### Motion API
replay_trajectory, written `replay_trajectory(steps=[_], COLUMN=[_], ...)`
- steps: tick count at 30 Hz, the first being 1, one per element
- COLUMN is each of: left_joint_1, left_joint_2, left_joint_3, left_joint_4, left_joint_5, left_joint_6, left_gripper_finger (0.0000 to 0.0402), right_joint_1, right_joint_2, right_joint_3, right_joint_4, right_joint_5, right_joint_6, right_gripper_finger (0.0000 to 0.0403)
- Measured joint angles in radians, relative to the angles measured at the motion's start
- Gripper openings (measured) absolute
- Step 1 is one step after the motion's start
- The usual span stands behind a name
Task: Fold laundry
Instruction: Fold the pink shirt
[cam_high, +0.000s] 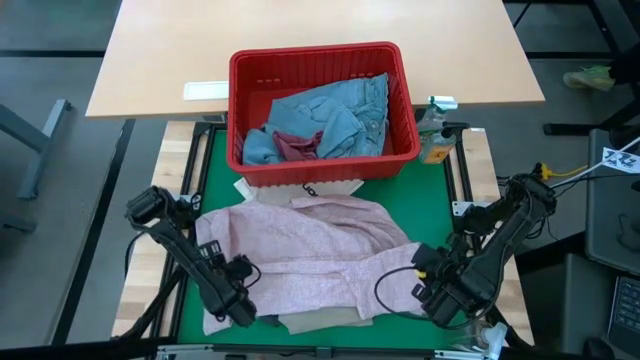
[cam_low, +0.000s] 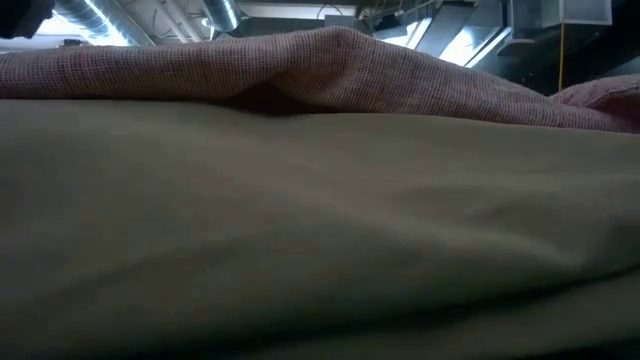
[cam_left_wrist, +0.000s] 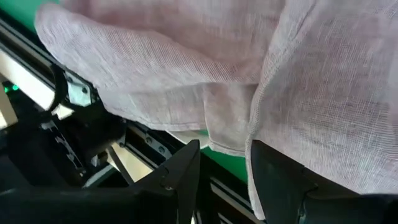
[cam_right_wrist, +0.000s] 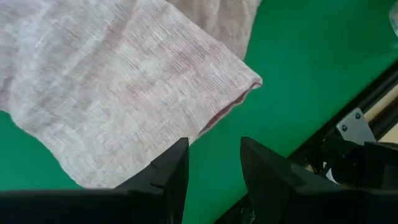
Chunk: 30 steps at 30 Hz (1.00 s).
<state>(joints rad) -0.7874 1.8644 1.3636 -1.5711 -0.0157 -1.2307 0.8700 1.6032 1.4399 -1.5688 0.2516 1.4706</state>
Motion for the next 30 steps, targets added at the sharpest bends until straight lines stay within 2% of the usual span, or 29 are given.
replay_trajectory(steps=[7, 13, 18, 20, 25, 30], left_joint_1=[-0.006, -0.059, -0.123, -0.154, -0.23, -0.287], left_joint_2=[-0.098, -0.166, -0.159, -0.15, -0.138, -0.131], left_joint_3=[0.0, 0.001, 0.001, 0.001, 0.001, 0.001], left_joint_4=[0.0, 0.041, 0.23, 0.341, 0.569, 0.678], left_joint_5=[-0.022, -0.016, -0.039, -0.088, -0.273, -0.301], left_joint_6=[-0.045, -0.189, -0.337, -0.357, -0.357, -0.36], left_gripper_finger=[0.0137, 0.0137, 0.0137, 0.0137, 0.0137, 0.0137], right_joint_1=[0.0, 0.001, 0.003, 0.017, 0.055, 0.073], right_joint_2=[0.0, 0.0, 0.011, 0.029, 0.11, 0.201], right_joint_3=[0.0, 0.0, 0.0, 0.0, -0.001, -0.002], right_joint_4=[0.061, 0.279, 0.493, 0.531, 0.528, 0.502], right_joint_5=[-0.022, -0.079, -0.08, -0.084, -0.088, -0.096], right_joint_6=[-0.023, -0.093, -0.157, -0.185, -0.223, -0.222], right_gripper_finger=[0.0144, 0.0144, 0.0144, 0.0144, 0.0144, 0.0144])
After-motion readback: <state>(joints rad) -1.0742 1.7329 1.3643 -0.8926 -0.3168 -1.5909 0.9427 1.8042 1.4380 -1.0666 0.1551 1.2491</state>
